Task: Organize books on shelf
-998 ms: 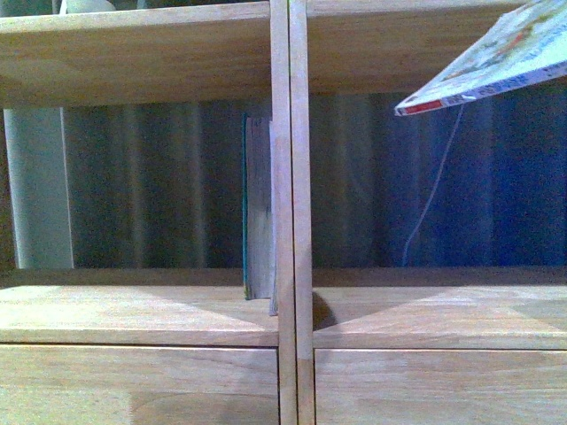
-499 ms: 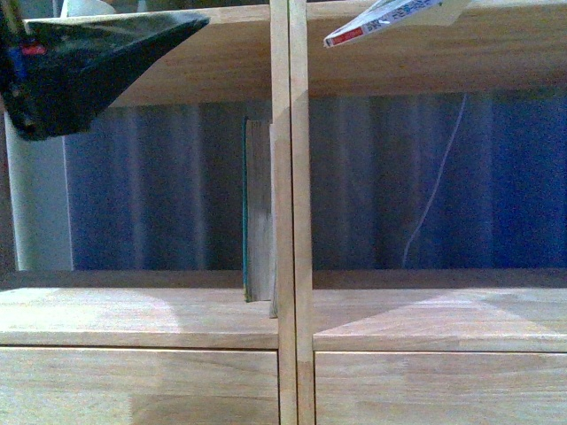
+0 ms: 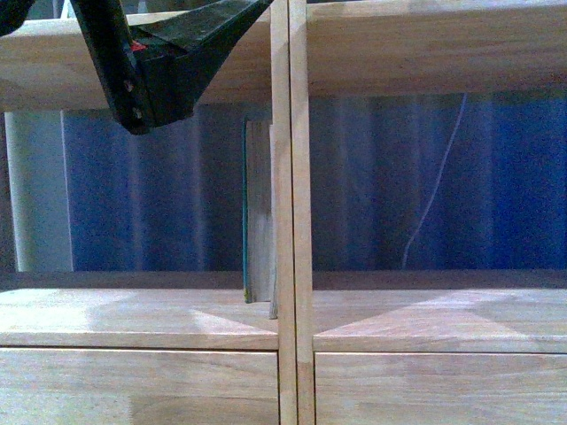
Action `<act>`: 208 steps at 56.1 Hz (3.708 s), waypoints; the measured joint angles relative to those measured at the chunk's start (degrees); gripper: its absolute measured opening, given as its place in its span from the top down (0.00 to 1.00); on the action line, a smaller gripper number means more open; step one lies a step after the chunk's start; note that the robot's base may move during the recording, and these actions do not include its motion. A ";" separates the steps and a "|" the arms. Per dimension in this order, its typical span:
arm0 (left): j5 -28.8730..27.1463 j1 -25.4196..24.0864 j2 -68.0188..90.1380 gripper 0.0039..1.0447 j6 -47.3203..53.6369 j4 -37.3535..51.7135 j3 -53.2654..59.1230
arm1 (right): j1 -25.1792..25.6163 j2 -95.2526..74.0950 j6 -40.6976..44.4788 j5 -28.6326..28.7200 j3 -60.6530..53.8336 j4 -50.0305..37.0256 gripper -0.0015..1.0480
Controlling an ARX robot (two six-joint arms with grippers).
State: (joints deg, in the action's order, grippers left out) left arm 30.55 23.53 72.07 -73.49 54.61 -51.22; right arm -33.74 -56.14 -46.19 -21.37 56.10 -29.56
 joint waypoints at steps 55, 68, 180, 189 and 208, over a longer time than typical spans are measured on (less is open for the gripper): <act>-4.50 -0.26 1.33 0.22 -0.72 2.91 -4.11 | -12.04 -0.35 1.86 -2.05 -0.46 -1.68 0.93; -6.40 -0.26 1.22 0.55 -0.55 2.49 -4.13 | -11.26 -0.33 1.84 -2.71 -0.61 -1.55 0.93; -3.72 -32.57 -12.59 0.94 65.99 -30.38 -5.09 | 39.10 14.62 45.18 17.90 -23.41 18.84 0.27; -3.19 -34.47 -12.83 0.94 65.31 -26.71 -2.58 | 36.22 19.69 45.81 22.18 -32.68 16.68 0.55; -8.87 -31.08 -2.97 0.94 68.24 -23.47 -4.83 | 33.94 28.28 45.99 21.53 -44.87 13.60 0.97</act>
State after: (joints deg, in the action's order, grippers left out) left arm 21.67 -7.55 69.10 -5.26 31.14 -56.05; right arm 0.21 -27.86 -0.21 0.16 11.22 -15.97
